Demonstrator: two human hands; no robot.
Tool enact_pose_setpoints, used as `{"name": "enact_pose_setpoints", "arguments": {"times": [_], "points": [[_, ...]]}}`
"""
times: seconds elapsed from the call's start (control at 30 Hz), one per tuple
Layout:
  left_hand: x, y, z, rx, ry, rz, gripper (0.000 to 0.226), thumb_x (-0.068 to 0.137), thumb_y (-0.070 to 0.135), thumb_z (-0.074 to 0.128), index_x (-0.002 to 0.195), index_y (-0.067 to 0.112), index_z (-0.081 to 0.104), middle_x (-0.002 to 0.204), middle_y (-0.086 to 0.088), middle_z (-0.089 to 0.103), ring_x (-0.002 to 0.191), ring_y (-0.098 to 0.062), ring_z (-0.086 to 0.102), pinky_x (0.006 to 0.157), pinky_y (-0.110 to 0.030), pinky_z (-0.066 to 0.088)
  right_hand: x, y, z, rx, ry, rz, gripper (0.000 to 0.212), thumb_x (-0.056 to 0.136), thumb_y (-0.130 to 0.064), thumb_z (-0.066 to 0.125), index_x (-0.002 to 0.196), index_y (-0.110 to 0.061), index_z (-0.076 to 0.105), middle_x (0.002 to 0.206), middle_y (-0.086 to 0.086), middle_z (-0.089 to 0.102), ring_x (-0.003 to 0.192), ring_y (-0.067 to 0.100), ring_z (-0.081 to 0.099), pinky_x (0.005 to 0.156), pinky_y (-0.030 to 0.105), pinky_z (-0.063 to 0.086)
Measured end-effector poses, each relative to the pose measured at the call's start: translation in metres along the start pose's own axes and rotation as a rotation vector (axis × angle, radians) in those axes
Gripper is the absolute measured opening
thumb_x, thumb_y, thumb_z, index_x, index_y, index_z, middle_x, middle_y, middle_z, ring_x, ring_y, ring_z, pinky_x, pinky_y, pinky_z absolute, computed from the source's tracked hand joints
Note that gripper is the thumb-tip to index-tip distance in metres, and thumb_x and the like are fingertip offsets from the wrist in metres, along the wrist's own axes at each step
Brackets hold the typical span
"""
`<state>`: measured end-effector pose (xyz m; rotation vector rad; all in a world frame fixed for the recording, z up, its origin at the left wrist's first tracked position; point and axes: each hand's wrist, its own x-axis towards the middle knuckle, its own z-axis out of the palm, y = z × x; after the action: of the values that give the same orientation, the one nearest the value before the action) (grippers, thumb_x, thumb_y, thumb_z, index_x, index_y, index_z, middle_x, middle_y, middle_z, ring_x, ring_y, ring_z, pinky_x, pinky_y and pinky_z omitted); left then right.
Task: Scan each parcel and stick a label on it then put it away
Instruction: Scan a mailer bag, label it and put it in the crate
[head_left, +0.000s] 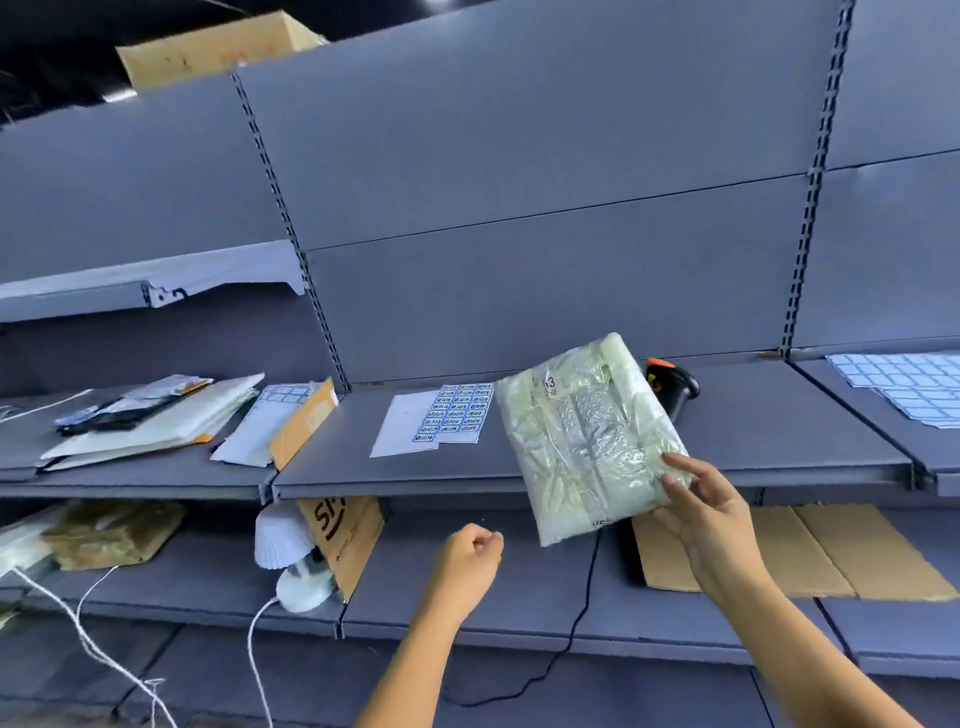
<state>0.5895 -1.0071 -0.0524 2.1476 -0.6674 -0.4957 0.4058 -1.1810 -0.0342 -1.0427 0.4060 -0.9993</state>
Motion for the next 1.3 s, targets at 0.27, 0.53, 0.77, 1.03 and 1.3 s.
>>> {"name": "enact_pose_setpoints", "arguments": {"times": [0.27, 0.53, 0.77, 1.03, 1.3], "points": [[0.035, 0.040, -0.002, -0.161, 0.028, 0.072, 0.023, 0.093, 0.039, 0.051, 0.094, 0.017, 0.060, 0.094, 0.002, 0.068, 0.079, -0.016, 0.064, 0.064, -0.024, 0.043, 0.032, -0.006, 0.017, -0.063, 0.008, -0.038, 0.019, 0.092, -0.002, 0.054, 0.102, -0.014, 0.065, 0.091, -0.001, 0.066, 0.075, 0.004, 0.069, 0.063, 0.020, 0.057], [0.109, 0.049, -0.005, -0.309, 0.051, 0.050, 0.025, 0.091, 0.045, 0.054, 0.089, 0.020, 0.056, 0.097, 0.005, 0.065, 0.095, -0.019, 0.063, 0.081, -0.031, 0.047, 0.094, 0.004, 0.041, -0.111, 0.035, -0.033, 0.020, 0.093, -0.003, 0.053, 0.100, -0.016, 0.066, 0.098, 0.000, 0.068, 0.088, 0.013, 0.066, 0.081, 0.028, 0.056], [0.194, 0.056, 0.002, -0.796, -0.285, 0.000, 0.067, 0.071, 0.042, 0.077, 0.123, 0.014, 0.046, 0.120, -0.001, 0.062, 0.104, -0.016, 0.062, 0.085, -0.030, 0.050, 0.159, 0.029, 0.059, -0.068, 0.062, -0.030, 0.012, 0.089, -0.014, 0.062, 0.098, -0.021, 0.066, 0.092, 0.001, 0.066, 0.078, 0.005, 0.065, 0.065, 0.018, 0.056], [0.251, 0.066, 0.008, -1.013, -0.366, 0.154, 0.036, 0.085, -0.001, 0.061, 0.119, 0.005, 0.053, 0.110, -0.010, 0.069, 0.100, -0.022, 0.068, 0.082, -0.034, 0.056, 0.211, 0.050, 0.083, -0.113, 0.002, -0.074, 0.017, 0.081, -0.020, 0.071, 0.098, -0.020, 0.066, 0.074, -0.002, 0.065, 0.072, 0.007, 0.064, 0.066, 0.019, 0.055], [0.251, 0.066, 0.011, -0.857, -0.125, 0.295, 0.051, 0.073, 0.015, 0.073, 0.119, 0.010, 0.053, 0.112, -0.009, 0.069, 0.104, -0.020, 0.066, 0.088, -0.030, 0.052, 0.216, 0.065, 0.118, -1.073, 0.277, -0.567, 0.055, 0.082, -0.020, 0.072, 0.133, -0.014, 0.051, 0.147, 0.014, 0.033, 0.134, 0.031, 0.029, 0.106, 0.040, 0.028]]}}
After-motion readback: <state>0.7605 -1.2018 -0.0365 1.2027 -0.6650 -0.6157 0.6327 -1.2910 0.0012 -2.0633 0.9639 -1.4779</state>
